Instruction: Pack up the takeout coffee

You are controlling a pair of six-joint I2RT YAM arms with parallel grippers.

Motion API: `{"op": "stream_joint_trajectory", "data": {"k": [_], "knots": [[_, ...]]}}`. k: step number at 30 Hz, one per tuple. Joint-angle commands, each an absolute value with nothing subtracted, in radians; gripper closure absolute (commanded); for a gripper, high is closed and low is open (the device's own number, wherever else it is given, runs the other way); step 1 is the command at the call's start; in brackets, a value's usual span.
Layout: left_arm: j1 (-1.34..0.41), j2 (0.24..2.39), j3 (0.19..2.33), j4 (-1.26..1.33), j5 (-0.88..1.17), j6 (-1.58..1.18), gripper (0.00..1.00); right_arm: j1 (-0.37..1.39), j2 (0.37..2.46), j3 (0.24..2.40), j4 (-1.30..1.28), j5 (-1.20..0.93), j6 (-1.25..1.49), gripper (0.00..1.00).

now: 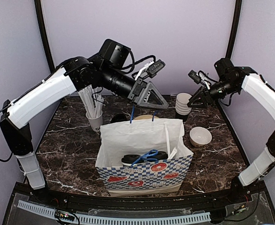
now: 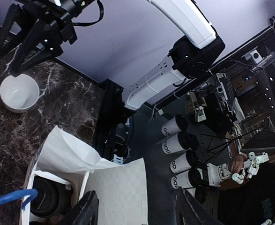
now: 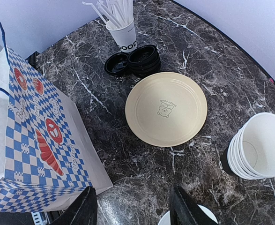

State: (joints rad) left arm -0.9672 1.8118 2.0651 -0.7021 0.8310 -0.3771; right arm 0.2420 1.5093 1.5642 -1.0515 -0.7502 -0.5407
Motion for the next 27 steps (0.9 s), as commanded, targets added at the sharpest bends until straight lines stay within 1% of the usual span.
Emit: {"op": "stream_joint_trajectory", "data": {"k": [1,5,8,9,12,13,15,16,17,21,25,27], "knots": [[-0.963,1.749,2.141,-0.844,0.672,-0.232,0.39,0.238,1.49,1.567,-1.04,-0.749,-0.543,0.47],[-0.947,1.704,2.163,-0.892,0.529,-0.167,0.32,0.238,1.469,1.574,-1.047,-0.727,-0.544,0.45],[-0.898,1.631,2.147,-0.909,0.357,-0.132,0.26,0.228,1.445,1.602,-1.046,-0.687,-0.537,0.43],[-0.881,1.589,2.116,-0.907,0.323,-0.127,0.23,0.22,1.435,1.607,-1.034,-0.674,-0.525,0.42],[-0.784,1.498,2.024,-0.865,0.125,-0.118,0.16,0.172,1.393,1.608,-0.959,-0.653,-0.451,0.37],[-0.77,1.451,1.964,-0.851,0.073,-0.098,0.11,0.153,1.377,1.605,-0.928,-0.651,-0.427,0.31],[-0.73,1.382,1.87,-0.796,-0.154,-0.063,0.03,0.114,1.339,1.583,-0.846,-0.634,-0.36,0.17],[-0.722,1.361,1.803,-0.755,-0.207,-0.054,0.02,0.095,1.316,1.567,-0.796,-0.617,-0.326,0.06],[-0.706,1.324,1.774,-0.735,-0.296,-0.044,0.01,0.077,1.294,1.548,-0.742,-0.591,-0.281,0.02],[-0.61,1.262,1.619,-0.65,-0.452,-0.049,0.01,0.049,1.21,1.468,-0.538,-0.421,-0.116,0.02],[-0.516,1.237,1.485,-0.58,-0.5,-0.049,0.01,0.049,1.194,1.453,-0.492,-0.316,-0.008,0.02],[-0.502,1.201,1.419,-0.516,-0.483,-0.052,0.01,0.049,1.177,1.432,-0.468,-0.282,-0.002,0.01]]}}
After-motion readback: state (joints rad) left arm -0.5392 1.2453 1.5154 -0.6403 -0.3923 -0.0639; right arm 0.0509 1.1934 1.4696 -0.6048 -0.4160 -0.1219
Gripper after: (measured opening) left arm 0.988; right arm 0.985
